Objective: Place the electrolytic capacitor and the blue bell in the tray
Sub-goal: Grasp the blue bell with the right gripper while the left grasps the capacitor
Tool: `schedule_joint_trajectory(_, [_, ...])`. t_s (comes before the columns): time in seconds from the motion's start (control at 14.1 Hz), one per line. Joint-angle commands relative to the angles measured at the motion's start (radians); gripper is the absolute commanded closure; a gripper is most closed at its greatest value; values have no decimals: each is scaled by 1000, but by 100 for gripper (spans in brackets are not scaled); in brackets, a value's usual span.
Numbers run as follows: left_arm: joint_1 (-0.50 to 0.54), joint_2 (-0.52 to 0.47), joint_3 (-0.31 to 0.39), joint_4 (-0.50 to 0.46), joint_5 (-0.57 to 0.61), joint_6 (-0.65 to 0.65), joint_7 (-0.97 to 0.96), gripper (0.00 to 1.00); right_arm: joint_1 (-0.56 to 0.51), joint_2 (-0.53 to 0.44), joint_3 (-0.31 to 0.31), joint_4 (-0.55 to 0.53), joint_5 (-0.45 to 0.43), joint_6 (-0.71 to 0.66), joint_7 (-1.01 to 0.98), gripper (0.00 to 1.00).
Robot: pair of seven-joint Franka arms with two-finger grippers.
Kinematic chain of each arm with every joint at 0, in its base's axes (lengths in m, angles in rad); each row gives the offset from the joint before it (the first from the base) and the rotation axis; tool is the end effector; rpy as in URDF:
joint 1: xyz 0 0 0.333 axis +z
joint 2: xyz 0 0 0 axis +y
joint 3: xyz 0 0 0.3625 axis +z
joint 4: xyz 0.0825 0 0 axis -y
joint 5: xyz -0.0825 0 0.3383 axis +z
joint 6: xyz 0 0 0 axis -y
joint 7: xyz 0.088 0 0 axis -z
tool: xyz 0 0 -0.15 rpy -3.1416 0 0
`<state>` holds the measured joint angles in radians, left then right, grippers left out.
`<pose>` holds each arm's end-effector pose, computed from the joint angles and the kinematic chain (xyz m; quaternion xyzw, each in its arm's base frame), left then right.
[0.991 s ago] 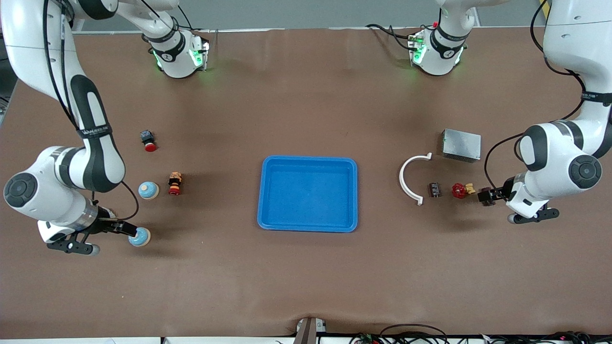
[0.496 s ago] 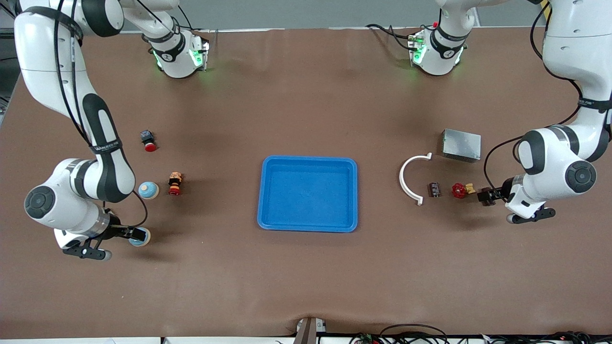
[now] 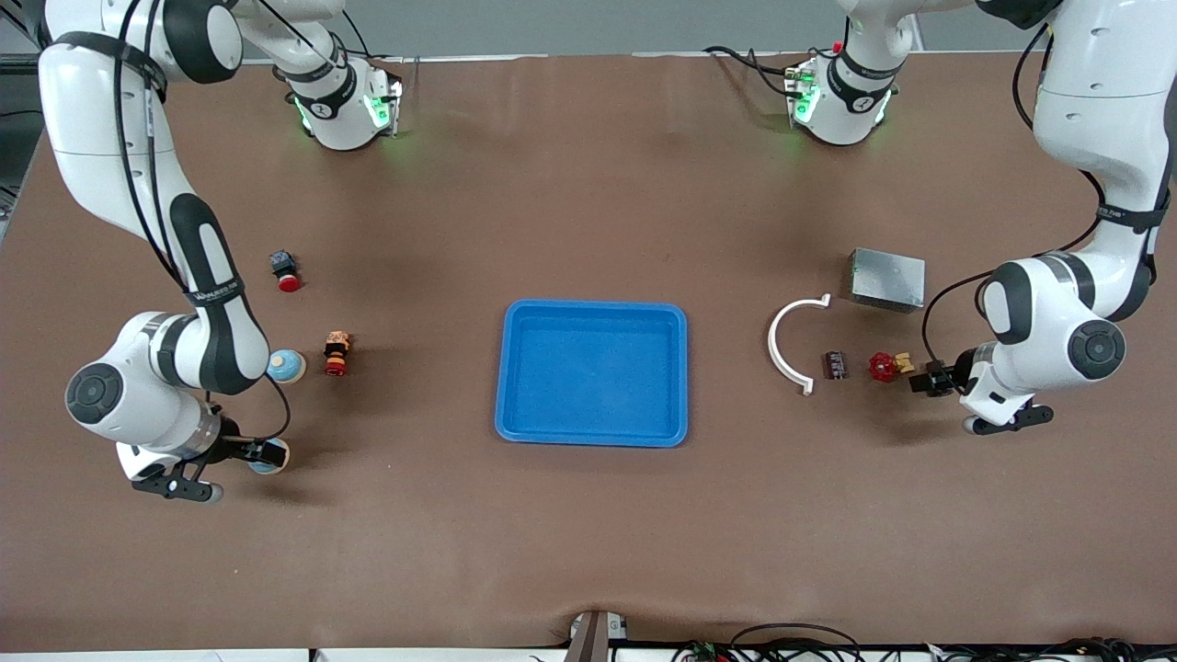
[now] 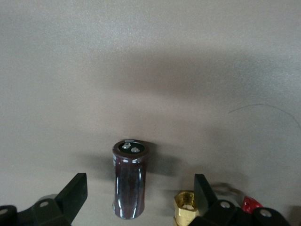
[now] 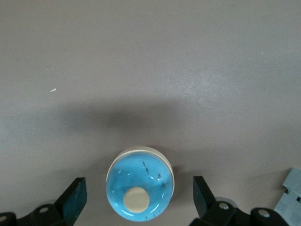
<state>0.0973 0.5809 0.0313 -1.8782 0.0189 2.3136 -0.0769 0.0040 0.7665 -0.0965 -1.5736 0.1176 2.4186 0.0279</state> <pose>0.6056 0.0781 0.2193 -0.9929 -0.0935 0.0730 0.0133 0.7094 -0.0503 0.2200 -0.9952 0.0877 -0.0419 0.0065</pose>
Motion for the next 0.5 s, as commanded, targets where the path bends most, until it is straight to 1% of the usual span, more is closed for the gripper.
schedule_joint_trajectory(0.0, [5,16,-2,22,13,7,-6,0,-7,27,3,26,7,22,-6,0])
schedule_joint_trajectory(0.14, [7,30,-2,28,13,20,-6,0,-6,34,1,26,2,46,-8,0])
schedule_joint_trajectory(0.21, [9,33,-2,31,13,23,-6,0,-2,34,3,26,1,46,-11,4])
schedule_joint_trajectory(0.28, [18,33,-2,33,15,23,-6,0,1,33,1,26,2,45,-11,36])
schedule_joint_trajectory(0.35, [18,33,-4,33,15,23,-6,0,2,33,3,26,4,45,-8,60])
schedule_joint_trajectory(0.42, [16,36,-4,33,13,24,-6,0,2,31,3,26,11,42,0,98])
